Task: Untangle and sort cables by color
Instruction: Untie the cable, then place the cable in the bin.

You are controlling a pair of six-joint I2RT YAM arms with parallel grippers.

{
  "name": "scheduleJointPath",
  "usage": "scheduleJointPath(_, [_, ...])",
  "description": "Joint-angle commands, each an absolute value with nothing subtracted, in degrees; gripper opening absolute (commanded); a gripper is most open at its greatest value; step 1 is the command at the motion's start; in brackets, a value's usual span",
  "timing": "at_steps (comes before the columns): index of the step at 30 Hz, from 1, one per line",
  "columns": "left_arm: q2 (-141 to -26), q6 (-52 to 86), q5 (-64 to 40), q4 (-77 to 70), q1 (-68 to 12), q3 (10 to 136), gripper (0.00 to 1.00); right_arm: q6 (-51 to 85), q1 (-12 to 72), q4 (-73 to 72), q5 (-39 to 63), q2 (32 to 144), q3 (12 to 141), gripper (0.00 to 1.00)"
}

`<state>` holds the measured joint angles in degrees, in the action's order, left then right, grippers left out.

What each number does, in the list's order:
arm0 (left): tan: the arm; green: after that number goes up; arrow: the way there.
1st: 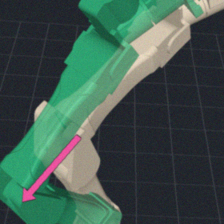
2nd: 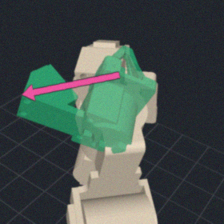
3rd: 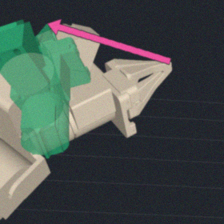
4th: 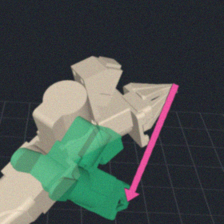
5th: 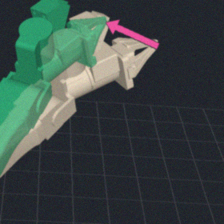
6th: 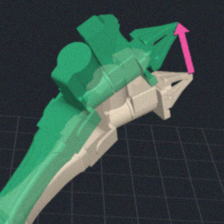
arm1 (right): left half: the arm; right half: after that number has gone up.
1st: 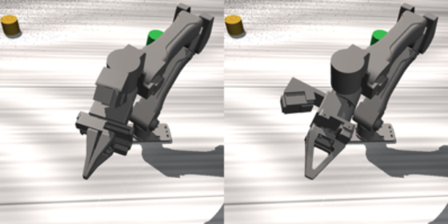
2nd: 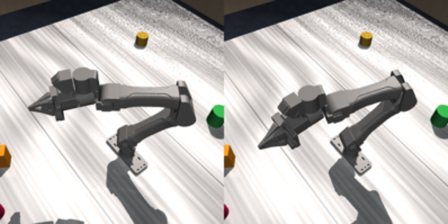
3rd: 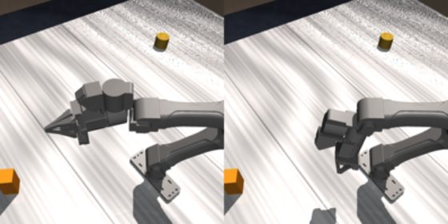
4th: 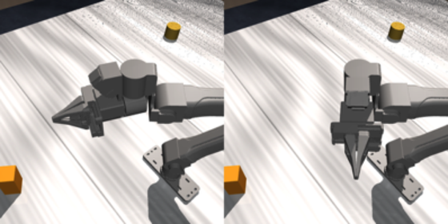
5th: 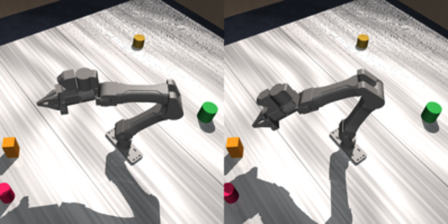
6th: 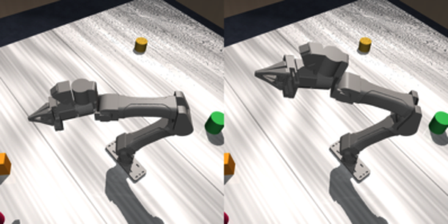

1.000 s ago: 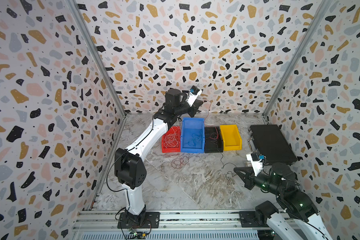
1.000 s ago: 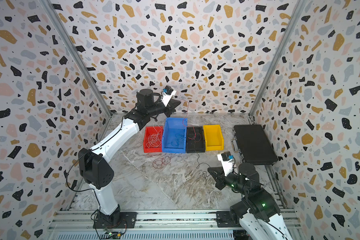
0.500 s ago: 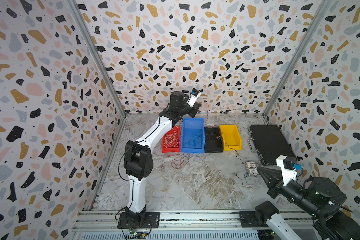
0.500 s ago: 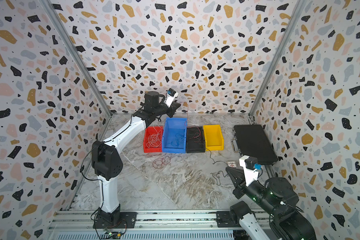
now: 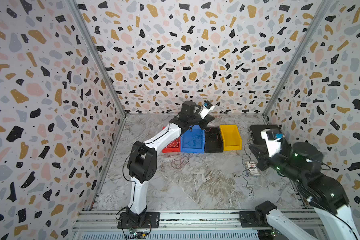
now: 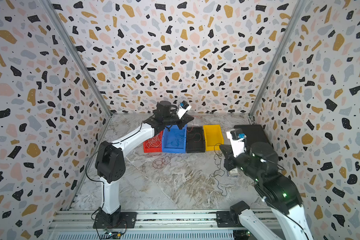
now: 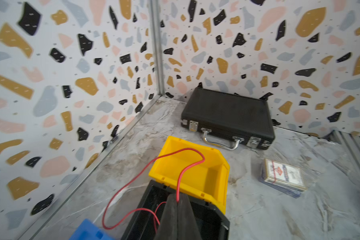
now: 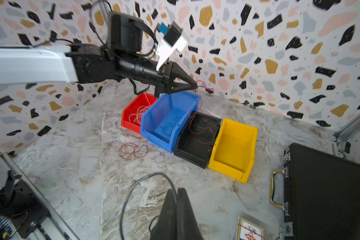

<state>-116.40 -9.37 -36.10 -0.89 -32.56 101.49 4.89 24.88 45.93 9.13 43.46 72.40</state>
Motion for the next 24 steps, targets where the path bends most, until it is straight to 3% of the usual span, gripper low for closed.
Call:
scheduleJointPath(1, [-117.97, -8.18, -39.86, -5.05, -31.94, 99.51, 0.0, 3.97, 25.22, 41.41, 7.62, 46.66, 75.35, 0.02])
scheduleJointPath(11, [-118.92, -8.72, -36.0, -7.61, -31.55, 94.14, 0.0, -0.07, 24.17, 35.83, -1.69, 59.32, 78.97, 0.02])
scheduleJointPath(24, [-124.79, -9.45, -35.5, -3.94, -31.62, 99.76, 0.0, -0.76, 12.82, 30.18, 6.81, 78.61, 87.3, 0.01])
